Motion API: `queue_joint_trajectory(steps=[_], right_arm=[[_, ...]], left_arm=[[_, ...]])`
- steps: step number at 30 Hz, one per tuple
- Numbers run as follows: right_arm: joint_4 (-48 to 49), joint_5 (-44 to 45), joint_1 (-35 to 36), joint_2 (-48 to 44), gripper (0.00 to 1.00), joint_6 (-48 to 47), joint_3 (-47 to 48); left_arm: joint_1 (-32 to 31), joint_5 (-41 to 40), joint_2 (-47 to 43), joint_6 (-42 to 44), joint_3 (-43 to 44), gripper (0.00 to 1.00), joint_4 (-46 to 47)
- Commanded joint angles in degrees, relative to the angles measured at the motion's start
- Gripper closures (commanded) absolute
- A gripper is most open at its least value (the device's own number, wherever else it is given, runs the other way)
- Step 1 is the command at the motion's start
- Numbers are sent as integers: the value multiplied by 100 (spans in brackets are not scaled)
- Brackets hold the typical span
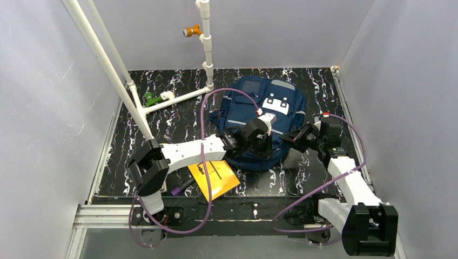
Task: Pack the student bag
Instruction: Unzip the student bag at the center of the board.
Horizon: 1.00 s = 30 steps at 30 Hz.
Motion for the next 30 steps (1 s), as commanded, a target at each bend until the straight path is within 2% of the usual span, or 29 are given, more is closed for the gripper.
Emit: queue_joint_trajectory(steps=[1, 5, 8, 9, 10, 13, 19, 21, 26, 30], right_arm=[[699, -294, -136, -271, 99, 674, -359], [220, -806, -915, -65, 99, 96, -186], [-342, -1400, -1737, 48, 99, -599, -16], [-529, -1492, -1815, 112, 99, -881, 84], [-833, -1456, -1812, 196, 99, -1209, 241], [-925, -1416, -1794, 289, 99, -1434, 372], [-1530, -1059, -1706, 632, 99, -2230, 950], [-1820, -868, -1679, 678, 99, -2449, 1118], [-1707, -939, -1653, 733, 99, -2414, 1130], [-1708, -1077, -1515, 857, 99, -2486, 1214]], left_arm=[[38, -780, -549, -32, -236, 100, -575], [371, -1328, -1045, 40, -793, 100, -795], [851, -1504, -1357, 216, -1140, 100, -1037], [1097, -1476, -1438, 285, -1242, 100, -1067], [1259, -1407, -1514, 362, -1337, 100, -1057], [1574, -1493, -1593, 730, -1333, 100, -1080], [2208, -1635, -1025, 798, -791, 100, -1213], [2352, -1604, -884, 860, -662, 100, -1019], [2498, -1678, -321, 1373, -144, 100, -399], [2502, -1039, 150, 1729, 519, 100, 46]])
